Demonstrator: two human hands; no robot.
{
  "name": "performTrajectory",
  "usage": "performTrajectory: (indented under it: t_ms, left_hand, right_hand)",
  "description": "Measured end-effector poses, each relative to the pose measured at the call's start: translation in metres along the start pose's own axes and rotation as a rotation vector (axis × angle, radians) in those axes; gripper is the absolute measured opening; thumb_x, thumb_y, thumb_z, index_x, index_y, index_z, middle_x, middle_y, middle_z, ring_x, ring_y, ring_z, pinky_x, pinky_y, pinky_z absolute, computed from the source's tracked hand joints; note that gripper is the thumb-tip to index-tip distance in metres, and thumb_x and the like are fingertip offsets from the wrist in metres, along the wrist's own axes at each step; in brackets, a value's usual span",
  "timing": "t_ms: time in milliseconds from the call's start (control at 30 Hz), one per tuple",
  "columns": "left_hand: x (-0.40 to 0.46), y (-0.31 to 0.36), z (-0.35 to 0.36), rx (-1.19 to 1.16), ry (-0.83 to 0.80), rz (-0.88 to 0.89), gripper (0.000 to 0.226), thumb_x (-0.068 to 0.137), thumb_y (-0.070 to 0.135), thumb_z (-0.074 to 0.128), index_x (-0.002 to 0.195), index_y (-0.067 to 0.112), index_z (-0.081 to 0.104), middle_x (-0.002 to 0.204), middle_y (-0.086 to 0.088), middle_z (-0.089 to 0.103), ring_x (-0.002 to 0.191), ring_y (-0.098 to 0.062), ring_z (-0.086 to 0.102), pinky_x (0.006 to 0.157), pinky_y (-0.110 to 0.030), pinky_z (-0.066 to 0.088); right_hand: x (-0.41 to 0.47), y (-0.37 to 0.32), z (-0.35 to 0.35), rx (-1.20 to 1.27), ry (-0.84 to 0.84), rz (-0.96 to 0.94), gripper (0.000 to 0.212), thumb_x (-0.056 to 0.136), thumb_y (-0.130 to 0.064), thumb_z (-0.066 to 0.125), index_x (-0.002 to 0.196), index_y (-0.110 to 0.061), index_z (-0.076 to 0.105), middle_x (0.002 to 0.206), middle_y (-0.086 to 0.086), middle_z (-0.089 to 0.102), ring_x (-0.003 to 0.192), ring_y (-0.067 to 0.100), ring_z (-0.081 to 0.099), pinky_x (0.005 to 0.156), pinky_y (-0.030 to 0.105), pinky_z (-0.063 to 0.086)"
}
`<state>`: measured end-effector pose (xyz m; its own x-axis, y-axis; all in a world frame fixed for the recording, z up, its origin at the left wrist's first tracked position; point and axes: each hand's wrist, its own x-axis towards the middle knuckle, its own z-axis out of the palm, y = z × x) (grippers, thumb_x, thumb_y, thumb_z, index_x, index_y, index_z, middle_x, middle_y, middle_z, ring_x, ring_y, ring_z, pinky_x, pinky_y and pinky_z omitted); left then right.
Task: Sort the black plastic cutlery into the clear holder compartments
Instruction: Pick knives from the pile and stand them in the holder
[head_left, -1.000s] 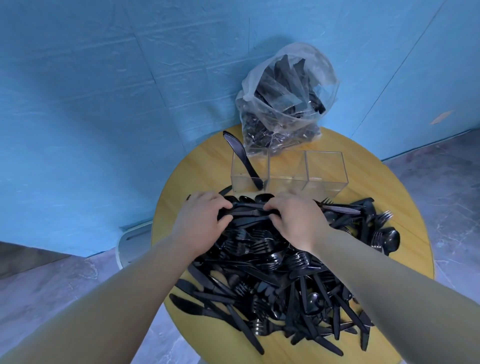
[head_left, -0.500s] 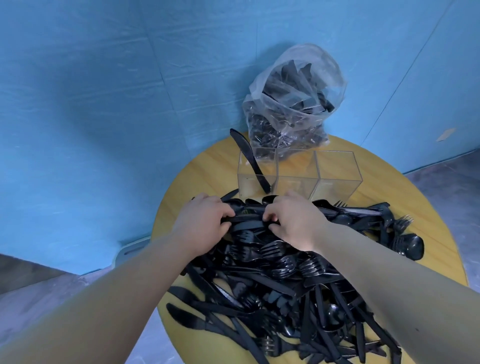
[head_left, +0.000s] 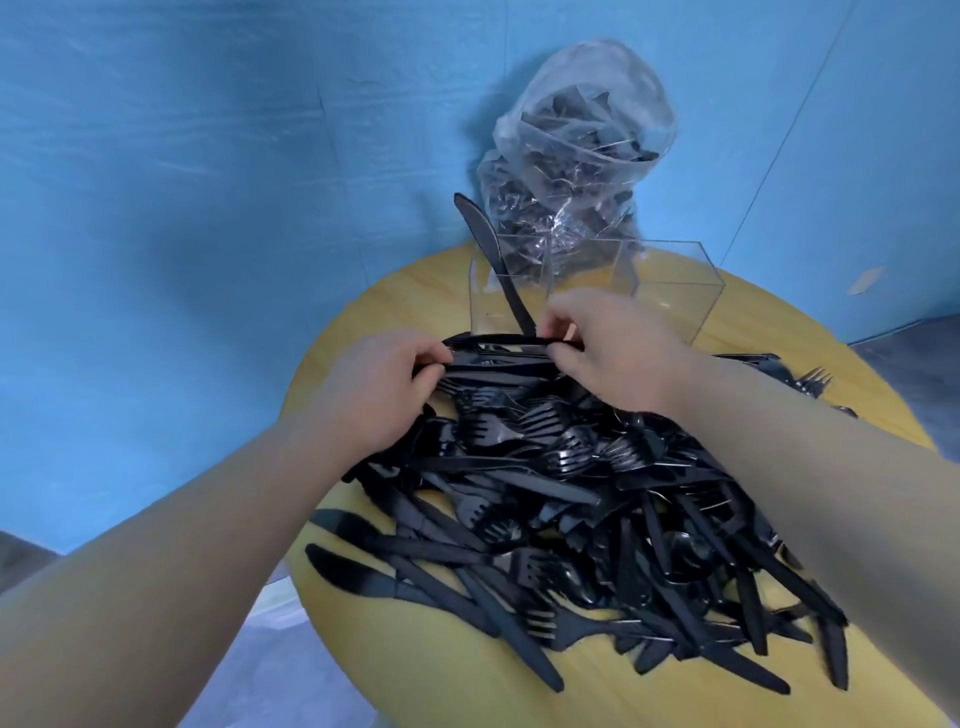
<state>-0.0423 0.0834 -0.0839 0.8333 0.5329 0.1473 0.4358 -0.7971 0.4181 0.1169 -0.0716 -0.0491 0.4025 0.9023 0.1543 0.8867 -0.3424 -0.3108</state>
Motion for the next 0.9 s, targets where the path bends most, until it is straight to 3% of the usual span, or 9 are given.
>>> performTrajectory:
  t_ms: [167,267,367,467,567,633,700,800,900]
  left_hand:
    - [-0.009,-0.013,0.001,-0.09,0.06,-0.067,0.022,0.097,0.019,0.047,0.109,0.026,0.064,0.1,0.007,0.068,0.089,-0.014,0.061,0.076,-0.025,0.041]
    - [-0.014,-0.023,0.003,-0.108,0.066,-0.082,0.023,0.098,0.02,0.047,0.114,0.025,0.062,0.104,0.01,0.067,0.094,-0.011,0.061,0.081,-0.023,0.042]
    - [-0.015,-0.023,0.004,-0.151,0.101,-0.114,0.023,0.098,0.019,0.046,0.115,0.025,0.061,0.095,0.013,0.064,0.091,-0.009,0.061,0.079,-0.023,0.042]
    - [-0.017,-0.023,0.002,-0.233,0.147,-0.163,0.025,0.099,0.019,0.043,0.114,0.032,0.058,0.086,0.016,0.064,0.078,0.001,0.062,0.066,-0.019,0.041]
    - [-0.02,-0.022,-0.002,-0.283,0.167,-0.167,0.029,0.1,0.02,0.042,0.12,0.03,0.059,0.08,0.018,0.064,0.06,0.009,0.054,0.056,-0.017,0.036]
    - [-0.02,-0.018,-0.006,-0.298,0.178,-0.133,0.032,0.099,0.016,0.041,0.122,0.026,0.061,0.087,0.011,0.066,0.052,0.011,0.052,0.055,-0.018,0.034]
    - [-0.018,-0.014,-0.01,-0.298,0.194,-0.098,0.031,0.099,0.013,0.041,0.118,0.023,0.064,0.096,0.005,0.065,0.057,0.017,0.051,0.058,-0.017,0.034]
    - [-0.013,-0.004,-0.012,-0.245,0.196,-0.074,0.025,0.098,0.017,0.042,0.108,0.028,0.062,0.091,0.011,0.066,0.059,0.007,0.053,0.058,-0.02,0.036]
    - [-0.01,0.016,-0.01,-0.227,0.135,-0.064,0.021,0.099,0.017,0.04,0.104,0.029,0.056,0.086,0.012,0.066,0.055,0.003,0.052,0.05,-0.017,0.035]
  right_hand:
    - [-0.009,-0.008,-0.005,0.024,0.025,0.048,0.009,0.094,-0.019,0.053,0.102,-0.017,0.056,0.087,-0.001,0.061,0.073,0.016,0.053,0.057,0.027,0.039]
    - [-0.007,-0.014,-0.002,-0.073,-0.09,0.099,0.004,0.09,-0.02,0.056,0.088,-0.021,0.06,0.077,-0.006,0.061,0.07,0.015,0.055,0.053,0.02,0.038]
    - [0.001,-0.015,0.002,-0.097,-0.189,0.146,0.003,0.089,-0.023,0.06,0.09,-0.024,0.063,0.078,-0.007,0.061,0.068,0.012,0.054,0.049,0.016,0.033]
    - [0.003,-0.014,0.004,0.009,-0.087,0.191,0.008,0.09,-0.029,0.059,0.091,-0.021,0.06,0.078,-0.003,0.061,0.069,0.016,0.056,0.052,0.02,0.038]
    - [0.001,-0.014,0.003,0.092,0.056,0.155,0.023,0.097,-0.036,0.046,0.086,-0.017,0.054,0.069,-0.001,0.054,0.062,0.019,0.052,0.054,0.028,0.039]
    - [-0.003,-0.012,-0.002,0.13,0.122,0.133,0.028,0.102,-0.031,0.036,0.089,-0.015,0.053,0.065,-0.001,0.049,0.058,0.019,0.046,0.05,0.029,0.033]
    - [-0.009,-0.007,-0.01,0.189,0.199,0.139,0.02,0.102,-0.023,0.036,0.095,-0.016,0.053,0.066,0.001,0.05,0.057,0.02,0.045,0.05,0.031,0.033]
    - [-0.023,0.005,-0.026,0.207,0.263,0.168,0.014,0.099,-0.014,0.038,0.1,-0.016,0.052,0.073,0.009,0.059,0.055,0.021,0.047,0.05,0.03,0.038]
    - [-0.039,0.025,-0.038,0.069,0.19,0.25,0.01,0.093,-0.012,0.046,0.094,-0.014,0.055,0.067,0.004,0.053,0.056,0.019,0.045,0.051,0.027,0.035]
